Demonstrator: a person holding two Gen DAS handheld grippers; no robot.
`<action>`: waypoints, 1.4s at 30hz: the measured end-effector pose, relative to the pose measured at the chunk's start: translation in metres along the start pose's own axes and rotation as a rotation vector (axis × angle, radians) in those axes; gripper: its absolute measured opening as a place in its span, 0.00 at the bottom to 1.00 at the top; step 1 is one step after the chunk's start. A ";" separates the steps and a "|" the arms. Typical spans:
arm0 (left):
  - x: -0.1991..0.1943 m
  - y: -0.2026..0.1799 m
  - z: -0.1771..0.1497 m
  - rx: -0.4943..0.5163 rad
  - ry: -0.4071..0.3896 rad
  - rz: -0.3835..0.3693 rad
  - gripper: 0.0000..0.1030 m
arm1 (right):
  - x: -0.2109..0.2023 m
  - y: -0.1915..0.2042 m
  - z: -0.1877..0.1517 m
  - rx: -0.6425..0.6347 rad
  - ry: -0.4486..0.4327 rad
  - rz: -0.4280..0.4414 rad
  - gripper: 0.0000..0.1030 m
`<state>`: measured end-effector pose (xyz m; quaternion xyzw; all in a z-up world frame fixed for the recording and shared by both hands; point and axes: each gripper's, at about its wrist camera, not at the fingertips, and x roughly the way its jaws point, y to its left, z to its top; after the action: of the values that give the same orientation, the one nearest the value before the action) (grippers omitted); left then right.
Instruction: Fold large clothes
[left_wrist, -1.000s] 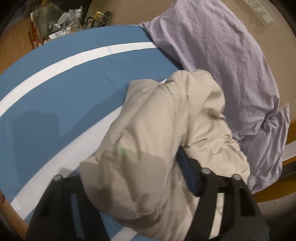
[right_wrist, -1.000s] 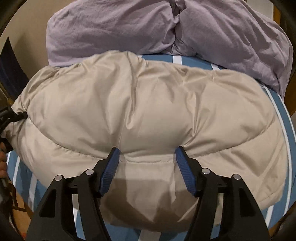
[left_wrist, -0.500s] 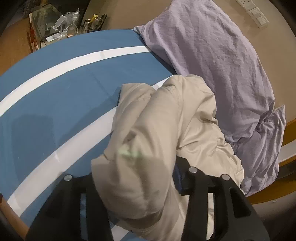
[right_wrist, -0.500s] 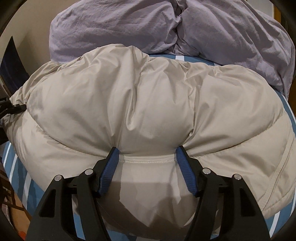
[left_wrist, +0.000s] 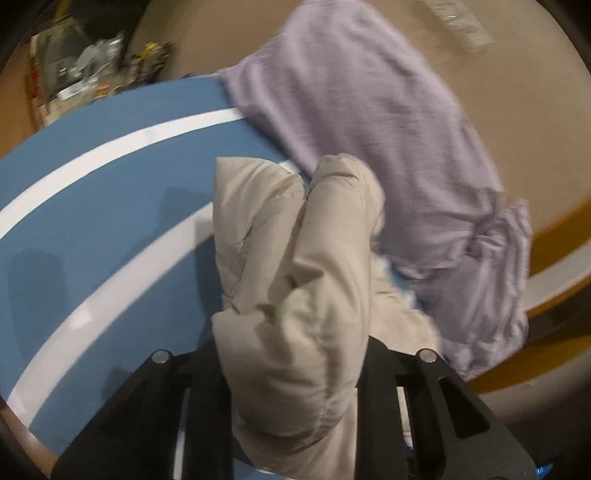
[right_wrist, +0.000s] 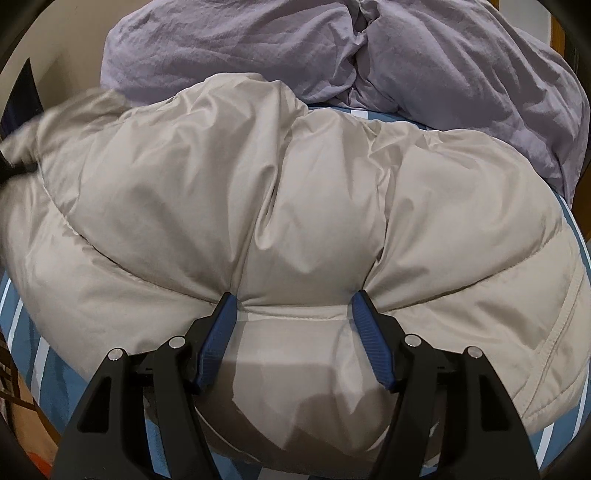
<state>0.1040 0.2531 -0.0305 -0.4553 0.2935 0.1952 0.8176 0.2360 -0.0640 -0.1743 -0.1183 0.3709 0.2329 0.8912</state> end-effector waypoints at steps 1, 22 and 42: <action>-0.006 -0.013 0.000 0.019 -0.003 -0.038 0.23 | 0.000 -0.001 0.000 0.003 0.001 0.001 0.65; 0.023 -0.270 -0.136 0.545 0.264 -0.400 0.24 | -0.041 -0.065 -0.006 0.116 -0.044 0.056 0.55; 0.091 -0.334 -0.264 0.828 0.452 -0.314 0.27 | -0.090 -0.181 -0.054 0.361 -0.072 -0.215 0.56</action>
<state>0.2890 -0.1388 0.0113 -0.1620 0.4442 -0.1669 0.8652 0.2388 -0.2704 -0.1405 0.0128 0.3597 0.0704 0.9303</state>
